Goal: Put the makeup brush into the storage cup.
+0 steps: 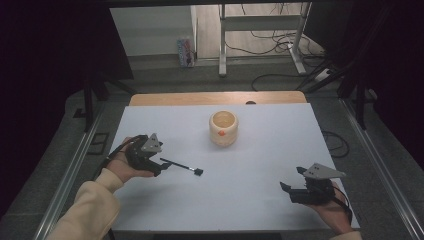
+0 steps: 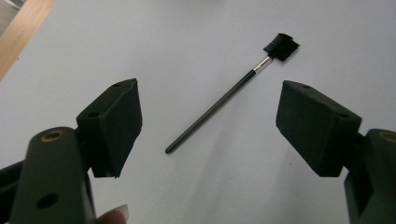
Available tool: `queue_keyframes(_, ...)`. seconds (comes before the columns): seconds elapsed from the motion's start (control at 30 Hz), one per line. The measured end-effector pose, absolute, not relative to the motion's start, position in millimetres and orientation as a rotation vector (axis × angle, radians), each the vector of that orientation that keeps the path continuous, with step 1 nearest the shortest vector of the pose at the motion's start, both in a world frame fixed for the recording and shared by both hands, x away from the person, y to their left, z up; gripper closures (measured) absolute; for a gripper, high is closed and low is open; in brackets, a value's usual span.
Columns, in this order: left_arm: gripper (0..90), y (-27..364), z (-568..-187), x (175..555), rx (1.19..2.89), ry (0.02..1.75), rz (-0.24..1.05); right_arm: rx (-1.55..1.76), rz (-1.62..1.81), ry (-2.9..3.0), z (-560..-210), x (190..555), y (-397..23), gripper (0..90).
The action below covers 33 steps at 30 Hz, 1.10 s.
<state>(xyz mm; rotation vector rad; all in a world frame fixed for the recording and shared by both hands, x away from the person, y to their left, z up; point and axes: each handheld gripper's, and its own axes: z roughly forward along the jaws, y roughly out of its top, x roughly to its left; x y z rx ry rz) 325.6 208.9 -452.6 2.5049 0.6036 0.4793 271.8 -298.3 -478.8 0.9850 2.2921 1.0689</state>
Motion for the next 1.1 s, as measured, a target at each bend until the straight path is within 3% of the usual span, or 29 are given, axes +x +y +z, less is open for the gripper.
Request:
queue_keyframes(0.43,25.3,199,-463,342,2.580,0.524,0.417,0.980,1.068,2.289,-479,272,-299,19.9)
queue_keyframes(0.53,29.5,197,-465,343,2.596,0.532,0.398,0.979,1.068,2.288,-479,272,-299,19.9)
queue_keyframes(1.1,30.3,187,-471,354,2.660,0.425,0.366,0.988,1.076,2.280,-479,271,-299,19.8)
